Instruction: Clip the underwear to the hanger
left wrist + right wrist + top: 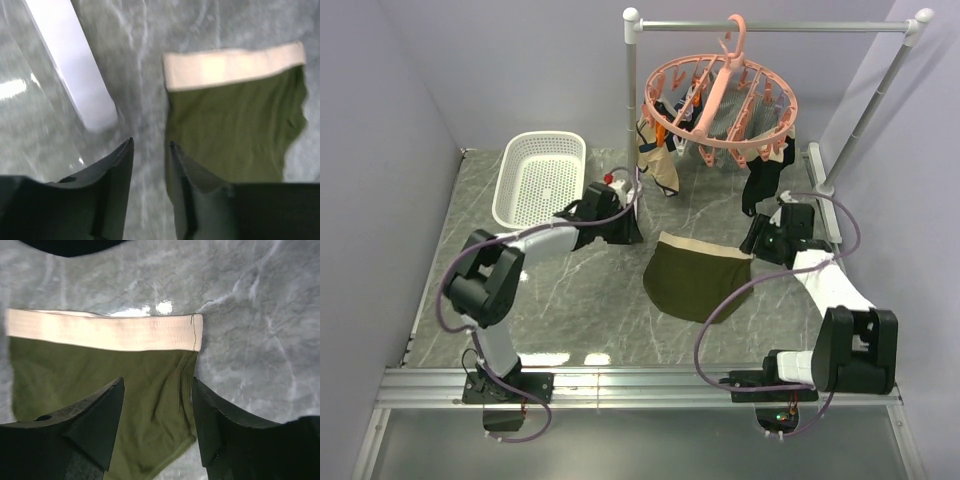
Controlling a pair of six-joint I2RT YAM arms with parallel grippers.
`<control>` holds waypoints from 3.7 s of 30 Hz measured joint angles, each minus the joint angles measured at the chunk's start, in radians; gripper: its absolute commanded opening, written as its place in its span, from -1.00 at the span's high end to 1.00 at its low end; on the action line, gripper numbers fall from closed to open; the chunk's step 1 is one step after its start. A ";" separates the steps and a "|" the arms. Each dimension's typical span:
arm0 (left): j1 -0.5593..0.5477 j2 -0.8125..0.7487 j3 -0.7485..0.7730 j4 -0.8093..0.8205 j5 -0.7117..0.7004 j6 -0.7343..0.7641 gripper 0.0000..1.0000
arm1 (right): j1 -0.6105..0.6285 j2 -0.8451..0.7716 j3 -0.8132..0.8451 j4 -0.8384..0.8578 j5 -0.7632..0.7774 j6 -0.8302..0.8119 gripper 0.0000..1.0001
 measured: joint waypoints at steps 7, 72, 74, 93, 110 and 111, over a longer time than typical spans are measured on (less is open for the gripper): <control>0.009 -0.359 -0.196 -0.026 0.047 -0.050 -0.58 | -0.114 -0.256 0.017 -0.082 -0.116 -0.031 -0.43; -0.310 -0.198 -0.106 0.874 -0.096 0.329 -0.97 | 0.019 -0.163 0.434 0.229 -0.106 -0.101 0.07; -0.311 -0.185 -0.093 0.879 -0.100 0.321 -0.97 | 0.020 -0.163 0.433 0.230 -0.110 -0.101 0.07; -0.316 -0.141 -0.053 0.902 -0.131 0.290 -0.99 | 0.081 -0.222 0.268 0.357 -0.071 -0.081 0.10; -0.316 -0.101 0.002 0.907 -0.146 0.287 -0.99 | 0.083 -0.165 0.271 0.439 -0.040 -0.031 0.16; -0.316 -0.098 0.005 0.908 -0.146 0.286 -0.99 | 0.083 -0.163 0.272 0.442 -0.042 -0.027 0.16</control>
